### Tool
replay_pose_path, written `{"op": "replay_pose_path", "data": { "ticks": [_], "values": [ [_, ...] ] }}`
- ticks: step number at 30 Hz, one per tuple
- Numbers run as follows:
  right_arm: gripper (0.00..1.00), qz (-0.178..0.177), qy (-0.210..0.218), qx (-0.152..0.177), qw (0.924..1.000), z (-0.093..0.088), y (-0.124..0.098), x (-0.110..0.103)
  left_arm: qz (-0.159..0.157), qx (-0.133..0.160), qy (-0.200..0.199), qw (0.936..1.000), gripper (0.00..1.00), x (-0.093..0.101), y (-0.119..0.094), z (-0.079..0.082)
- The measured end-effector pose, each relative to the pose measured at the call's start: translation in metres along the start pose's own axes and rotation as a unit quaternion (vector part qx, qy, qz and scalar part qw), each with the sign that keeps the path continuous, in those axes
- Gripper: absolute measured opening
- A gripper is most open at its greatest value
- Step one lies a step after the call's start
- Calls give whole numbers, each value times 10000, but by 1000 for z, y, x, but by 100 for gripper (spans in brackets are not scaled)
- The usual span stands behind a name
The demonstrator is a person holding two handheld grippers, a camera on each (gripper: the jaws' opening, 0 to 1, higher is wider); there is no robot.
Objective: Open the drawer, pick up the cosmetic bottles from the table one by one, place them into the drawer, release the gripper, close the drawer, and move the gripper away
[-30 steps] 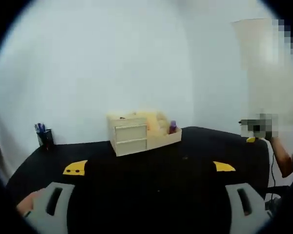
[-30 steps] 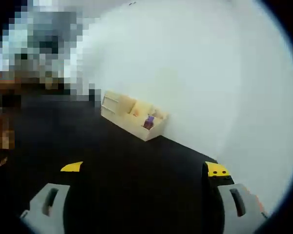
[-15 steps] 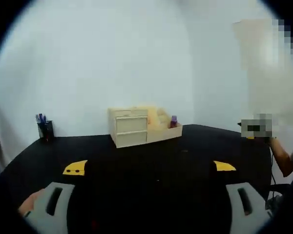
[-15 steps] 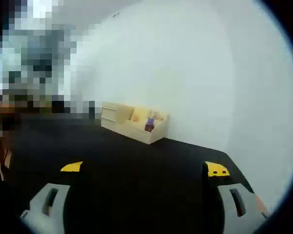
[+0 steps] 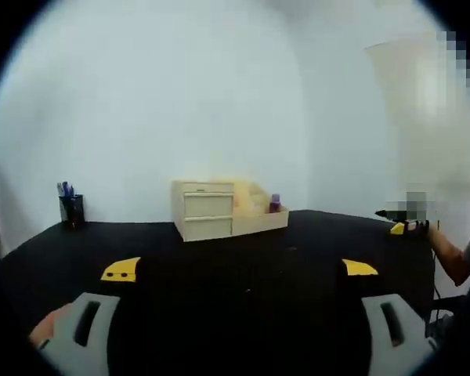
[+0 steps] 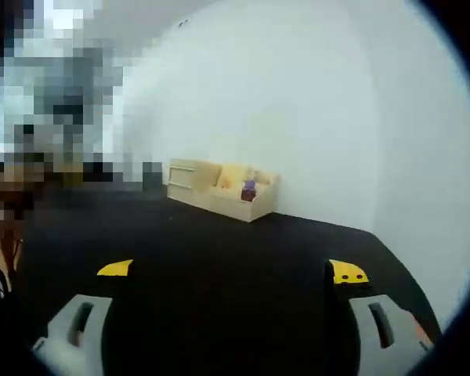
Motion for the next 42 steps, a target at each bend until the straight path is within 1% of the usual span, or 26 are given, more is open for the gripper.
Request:
{"op": "replay_pose_path", "data": {
  "ticks": [2,6,14,16,17,18,19,22,23,29,32,35,36,42],
  "values": [
    [93,46,54,31,10000,0,0,0,3,21,-53,10000,96,-1,-1,-2],
    [93,115,150,-11,9998,-3,1,0,21,23,-65,10000,96,-2,-1,-5],
    [93,233,267,-162,9992,-8,3,-2,-56,-7,-106,9999,96,-1,1,-18],
    [93,260,304,-177,9990,-8,3,-2,-54,-38,-148,9999,96,-1,2,-24],
    [93,267,321,-176,9990,-9,3,-2,-48,-119,-140,9998,96,-1,2,-25],
    [93,274,333,-175,9989,-9,3,-2,-43,-102,-115,9999,96,-1,2,-24],
    [93,284,338,-177,9989,-9,3,-2,-58,-18,-77,10000,96,1,1,-22],
    [93,272,306,-220,9989,-11,4,-3,-33,-68,-16,10000,96,2,1,-25],
    [93,253,293,-234,9990,-11,4,-3,-43,-37,-4,10000,96,2,0,-24],
    [93,153,367,-292,9988,-14,4,2,-56,77,-151,9998,96,2,-1,-23],
    [93,93,333,-330,9989,-15,4,3,-68,78,-140,9998,96,2,-1,-23],
    [93,100,350,-320,9988,-15,4,3,-120,41,-74,9999,96,4,1,-24],
    [93,98,383,-305,9988,-14,3,4,-137,50,-82,9999,96,1,-1,-23],
    [93,137,491,-194,9985,-12,-1,2,-113,259,-206,9994,96,-6,-8,-17]
  ]
}}
Point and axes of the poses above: the point that each gripper's makers call its tool centre point, and the gripper's own axes: y roughly forward along the fingers, x roughly to its right, z roughly out of its top, the point moved 9 cm from there along -y, roughly backward along the fingers
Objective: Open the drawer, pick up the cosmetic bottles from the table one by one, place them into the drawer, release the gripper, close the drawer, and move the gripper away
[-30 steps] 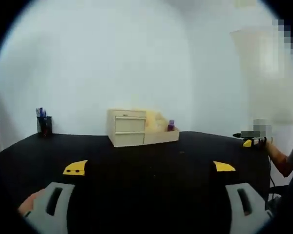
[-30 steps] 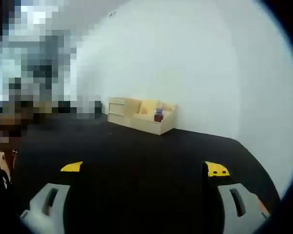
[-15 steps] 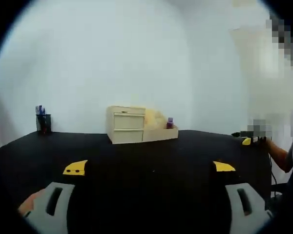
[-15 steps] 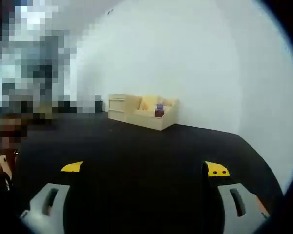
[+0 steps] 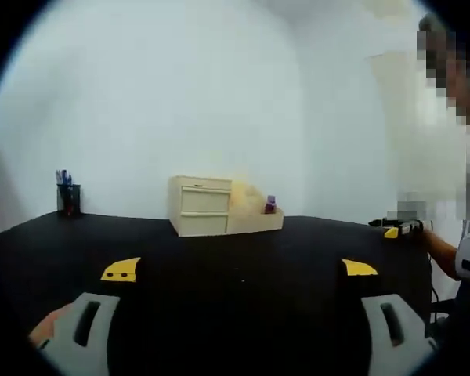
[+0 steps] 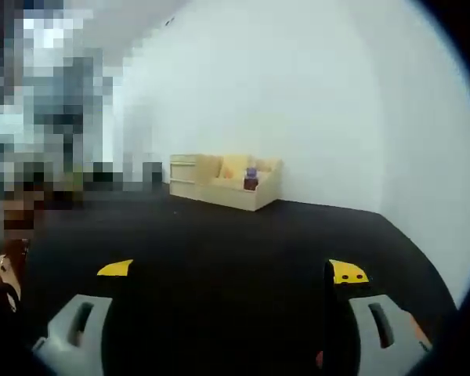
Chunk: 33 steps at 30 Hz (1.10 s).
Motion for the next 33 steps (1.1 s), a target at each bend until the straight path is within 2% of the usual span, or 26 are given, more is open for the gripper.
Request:
{"op": "replay_pose_path", "data": {
  "ticks": [3,11,19,33],
  "values": [
    [93,17,-13,-24,10000,0,0,-2,5,30,2,10000,96,5,1,-1],
    [93,24,-8,-10,10000,0,-1,-5,-101,-132,106,9998,96,4,2,-5],
    [93,38,-14,-8,10000,0,-1,-6,-59,-10,32,10000,96,5,-1,-3],
    [93,8,-46,-62,10000,-1,1,-5,-71,-39,64,9999,96,3,1,-3]
  ]
}}
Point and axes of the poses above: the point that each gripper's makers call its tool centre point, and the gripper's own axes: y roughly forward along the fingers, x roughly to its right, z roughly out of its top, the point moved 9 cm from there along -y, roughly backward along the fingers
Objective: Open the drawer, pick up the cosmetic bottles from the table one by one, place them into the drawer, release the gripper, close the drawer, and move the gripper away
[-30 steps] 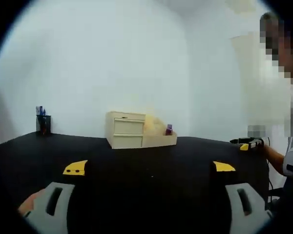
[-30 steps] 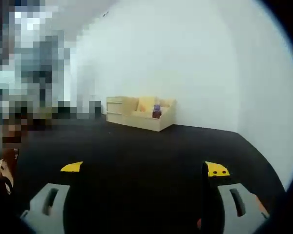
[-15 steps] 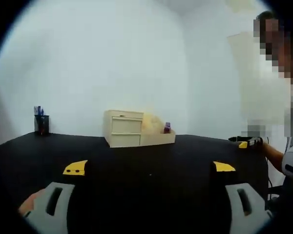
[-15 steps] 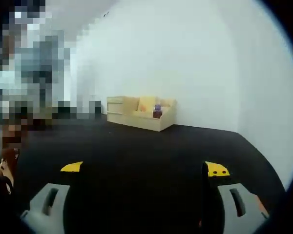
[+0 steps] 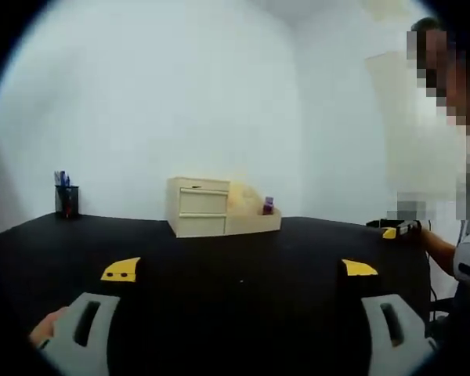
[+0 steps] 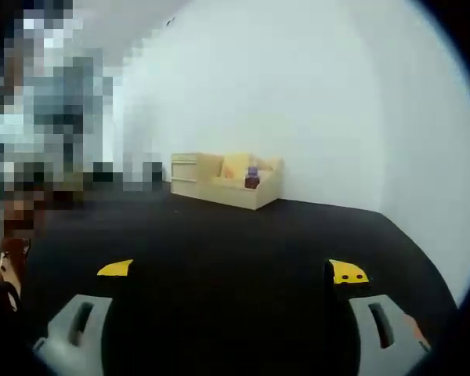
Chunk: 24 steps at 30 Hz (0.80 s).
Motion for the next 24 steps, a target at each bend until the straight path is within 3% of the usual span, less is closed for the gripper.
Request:
{"op": "replay_pose_path", "data": {
  "ticks": [24],
  "values": [
    [93,-44,-90,-71,9999,-2,0,1,16,-43,49,10000,96,-3,0,1]
  ]
}}
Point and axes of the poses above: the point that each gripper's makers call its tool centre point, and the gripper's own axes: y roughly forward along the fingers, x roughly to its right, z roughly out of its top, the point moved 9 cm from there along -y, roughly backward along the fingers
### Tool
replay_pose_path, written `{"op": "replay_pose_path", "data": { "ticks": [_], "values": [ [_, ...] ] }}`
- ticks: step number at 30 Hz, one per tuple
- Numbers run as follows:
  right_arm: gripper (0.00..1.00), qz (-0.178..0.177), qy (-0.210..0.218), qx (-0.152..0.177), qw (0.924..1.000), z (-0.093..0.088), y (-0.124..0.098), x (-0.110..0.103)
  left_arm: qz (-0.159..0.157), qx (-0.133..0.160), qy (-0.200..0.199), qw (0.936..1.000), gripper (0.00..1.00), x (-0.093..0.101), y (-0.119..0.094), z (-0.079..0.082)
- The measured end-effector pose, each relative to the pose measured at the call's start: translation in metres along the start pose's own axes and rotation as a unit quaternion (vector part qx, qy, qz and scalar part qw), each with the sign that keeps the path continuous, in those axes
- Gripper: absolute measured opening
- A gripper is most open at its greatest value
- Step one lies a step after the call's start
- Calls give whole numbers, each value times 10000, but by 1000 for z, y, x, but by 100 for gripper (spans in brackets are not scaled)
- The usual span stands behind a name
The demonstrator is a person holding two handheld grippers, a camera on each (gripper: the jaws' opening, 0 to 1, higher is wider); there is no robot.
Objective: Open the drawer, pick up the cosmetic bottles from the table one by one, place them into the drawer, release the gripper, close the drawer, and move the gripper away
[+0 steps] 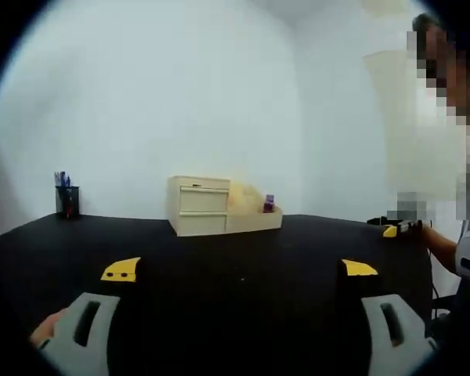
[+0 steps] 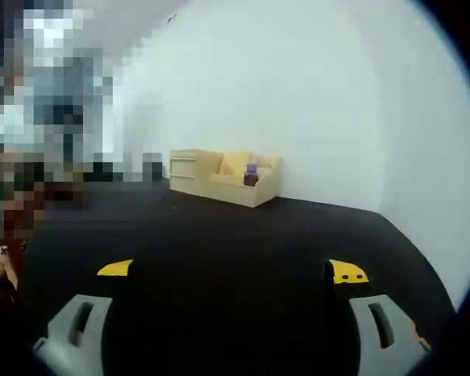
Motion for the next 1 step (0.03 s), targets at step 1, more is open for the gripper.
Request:
{"op": "replay_pose_path", "data": {
  "ticks": [1],
  "values": [
    [93,0,-9,-6,10000,0,0,0,0,-3,5,10000,96,0,0,0]
  ]
}}
Point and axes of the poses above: the point that each gripper's makers call its tool centre point, and the gripper's own axes: y roughly forward along the fingers, x roughly to its right, z roughly out of its top, the point moved 9 cm from there along -y, roughly backward along the fingers
